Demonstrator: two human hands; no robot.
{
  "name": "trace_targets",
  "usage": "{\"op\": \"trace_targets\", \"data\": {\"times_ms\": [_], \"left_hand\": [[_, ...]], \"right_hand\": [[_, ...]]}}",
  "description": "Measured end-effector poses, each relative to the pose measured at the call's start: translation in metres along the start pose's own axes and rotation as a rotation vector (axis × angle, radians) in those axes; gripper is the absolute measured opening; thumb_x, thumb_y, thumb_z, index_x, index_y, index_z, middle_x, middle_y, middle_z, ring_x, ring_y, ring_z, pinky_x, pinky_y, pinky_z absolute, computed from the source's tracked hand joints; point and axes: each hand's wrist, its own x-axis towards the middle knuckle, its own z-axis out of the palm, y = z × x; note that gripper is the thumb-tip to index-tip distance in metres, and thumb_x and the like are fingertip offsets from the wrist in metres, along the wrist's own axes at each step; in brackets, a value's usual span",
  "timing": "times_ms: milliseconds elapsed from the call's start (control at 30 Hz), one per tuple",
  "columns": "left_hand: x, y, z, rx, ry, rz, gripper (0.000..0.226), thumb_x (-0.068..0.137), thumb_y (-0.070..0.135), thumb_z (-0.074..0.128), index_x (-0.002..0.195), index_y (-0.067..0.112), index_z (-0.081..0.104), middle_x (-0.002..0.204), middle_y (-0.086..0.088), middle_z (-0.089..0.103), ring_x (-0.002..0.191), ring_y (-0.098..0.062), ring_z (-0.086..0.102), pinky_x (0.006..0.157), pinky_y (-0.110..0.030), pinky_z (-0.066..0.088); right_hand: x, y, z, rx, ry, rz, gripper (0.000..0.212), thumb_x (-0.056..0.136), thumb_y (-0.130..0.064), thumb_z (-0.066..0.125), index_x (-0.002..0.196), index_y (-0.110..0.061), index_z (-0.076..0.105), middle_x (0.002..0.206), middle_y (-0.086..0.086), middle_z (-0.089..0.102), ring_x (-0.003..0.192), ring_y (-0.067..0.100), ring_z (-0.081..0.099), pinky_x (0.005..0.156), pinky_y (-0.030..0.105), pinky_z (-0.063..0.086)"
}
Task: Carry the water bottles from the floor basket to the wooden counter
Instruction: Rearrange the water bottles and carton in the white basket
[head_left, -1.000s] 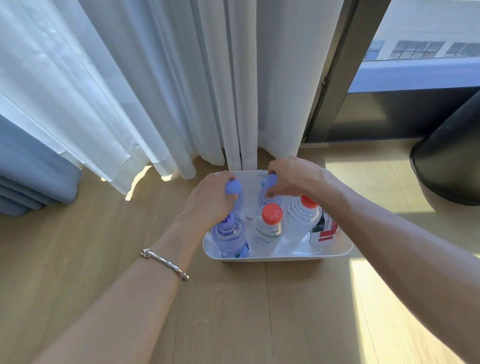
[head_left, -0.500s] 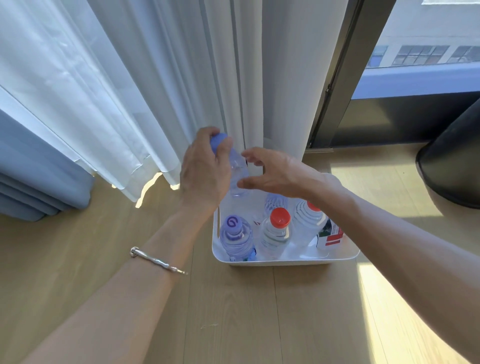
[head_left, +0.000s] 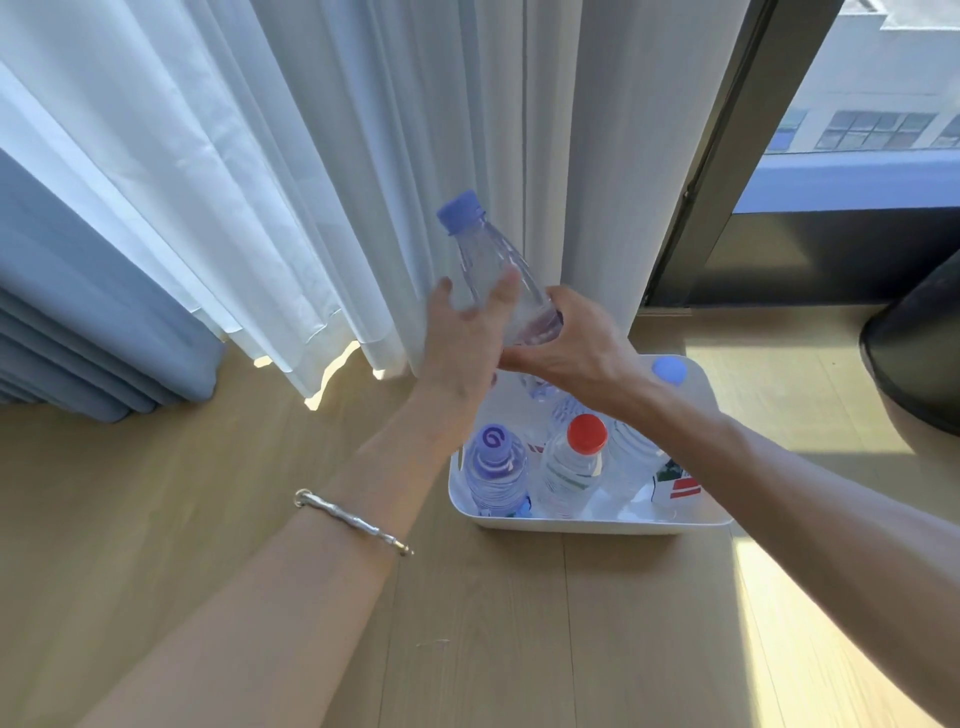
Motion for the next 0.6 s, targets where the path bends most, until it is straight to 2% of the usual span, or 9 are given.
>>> {"op": "trace_targets", "data": {"times_ms": [67, 133, 233, 300, 433, 500, 600], "left_hand": [[-0.005, -0.009, 0.006, 0.043, -0.096, -0.06, 0.072, 0.074, 0.061, 0.066, 0.132, 0.025, 0.042, 0.123, 0.003, 0.062, 0.11, -0.02, 0.061, 0.077, -0.039, 0.053], [-0.003, -0.011, 0.004, 0.01, -0.094, -0.068, 0.066, 0.071, 0.057, 0.071, 0.123, 0.023, 0.048, 0.117, 0.001, 0.066, 0.107, -0.019, 0.064, 0.075, -0.039, 0.055], [-0.002, -0.009, -0.011, -0.014, -0.118, -0.046, 0.048, 0.08, 0.047, 0.07, 0.119, 0.021, 0.057, 0.105, -0.004, 0.072, 0.096, -0.023, 0.07, 0.075, -0.042, 0.059], [-0.005, -0.011, -0.02, -0.009, -0.119, -0.063, 0.046, 0.082, 0.045, 0.069, 0.119, 0.02, 0.058, 0.105, -0.006, 0.072, 0.094, -0.025, 0.071, 0.078, -0.046, 0.058], [-0.014, -0.01, -0.025, -0.076, -0.092, -0.093, 0.056, 0.078, 0.048, 0.068, 0.124, 0.017, 0.056, 0.109, -0.01, 0.07, 0.098, -0.03, 0.068, 0.084, -0.052, 0.055], [-0.016, -0.007, -0.026, -0.112, -0.079, -0.094, 0.059, 0.075, 0.051, 0.067, 0.122, 0.018, 0.056, 0.108, -0.011, 0.07, 0.099, -0.032, 0.068, 0.085, -0.054, 0.055], [-0.017, -0.004, -0.028, -0.137, -0.058, -0.078, 0.048, 0.081, 0.049, 0.066, 0.118, 0.019, 0.058, 0.108, -0.012, 0.071, 0.098, -0.031, 0.069, 0.084, -0.053, 0.055]], "right_hand": [[0.0, -0.006, 0.001, -0.057, -0.006, -0.052, 0.035, 0.07, -0.045, 0.072, 0.095, -0.028, 0.054, 0.075, -0.01, 0.063, 0.067, 0.004, 0.061, 0.059, 0.026, 0.05], [-0.004, -0.011, -0.003, -0.07, -0.059, -0.105, 0.023, 0.075, -0.04, 0.066, 0.094, -0.032, 0.056, 0.077, -0.01, 0.065, 0.072, 0.004, 0.063, 0.063, 0.026, 0.05], [-0.015, -0.015, -0.009, -0.03, -0.179, -0.167, 0.008, 0.085, -0.04, 0.065, 0.089, -0.043, 0.059, 0.085, -0.016, 0.069, 0.085, -0.004, 0.064, 0.073, 0.02, 0.049], [-0.018, -0.016, -0.007, -0.03, -0.226, -0.189, 0.014, 0.087, -0.042, 0.064, 0.1, -0.046, 0.061, 0.095, -0.019, 0.07, 0.092, -0.006, 0.064, 0.08, 0.02, 0.051], [-0.015, -0.014, 0.002, 0.008, -0.146, -0.186, 0.042, 0.081, -0.047, 0.068, 0.12, -0.031, 0.061, 0.111, -0.015, 0.068, 0.1, 0.001, 0.063, 0.092, 0.031, 0.052], [-0.014, -0.013, 0.005, 0.042, -0.099, -0.172, 0.056, 0.077, -0.052, 0.07, 0.124, -0.024, 0.06, 0.117, -0.01, 0.066, 0.106, 0.005, 0.062, 0.096, 0.035, 0.051], [-0.016, -0.016, 0.007, 0.135, -0.095, -0.176, 0.063, 0.072, -0.054, 0.069, 0.125, -0.022, 0.06, 0.117, -0.011, 0.065, 0.11, 0.004, 0.061, 0.1, 0.035, 0.048]]}}
